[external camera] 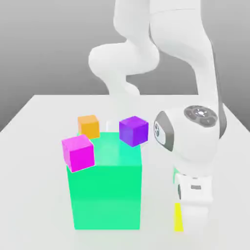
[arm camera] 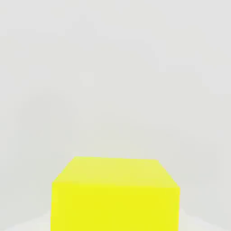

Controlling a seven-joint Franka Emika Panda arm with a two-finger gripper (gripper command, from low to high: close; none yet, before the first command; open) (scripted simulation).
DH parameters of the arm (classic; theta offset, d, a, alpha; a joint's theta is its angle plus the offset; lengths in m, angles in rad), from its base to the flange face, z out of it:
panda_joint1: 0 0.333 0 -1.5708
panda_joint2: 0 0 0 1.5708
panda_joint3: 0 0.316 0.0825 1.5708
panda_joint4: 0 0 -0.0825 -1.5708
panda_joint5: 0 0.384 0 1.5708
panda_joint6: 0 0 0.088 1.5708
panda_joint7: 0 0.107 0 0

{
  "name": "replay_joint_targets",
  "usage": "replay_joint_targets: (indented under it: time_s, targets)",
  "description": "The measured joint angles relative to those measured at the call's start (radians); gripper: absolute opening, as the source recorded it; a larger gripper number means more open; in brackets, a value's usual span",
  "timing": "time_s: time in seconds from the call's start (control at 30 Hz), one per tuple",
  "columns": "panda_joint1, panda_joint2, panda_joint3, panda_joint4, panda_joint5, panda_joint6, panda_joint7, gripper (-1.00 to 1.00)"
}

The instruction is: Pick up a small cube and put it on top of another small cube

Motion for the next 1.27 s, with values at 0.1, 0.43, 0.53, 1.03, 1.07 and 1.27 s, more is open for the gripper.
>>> replay_joint_targets:
  time_s: [0.1,0.43,0.53,1.03,1.07,1.27]
  targets:
    - [0.008,-0.098,-0.012,-0.019,-0.016,-0.079,0.012,-1.00]
    - [-0.043,-0.448,-0.033,-0.057,0.033,-0.400,0.074,-1.00]
    - [-0.065,-0.554,-0.040,-0.067,0.021,-0.497,0.118,-1.00]
    - [-0.256,-1.048,-0.029,-0.140,-0.096,-0.908,0.356,-1.00]
    - [-0.260,-1.043,-0.030,-0.163,-0.098,-0.879,0.359,-1.00]
    - [-0.271,-1.011,-0.027,-0.236,-0.098,-0.774,0.358,1.00]
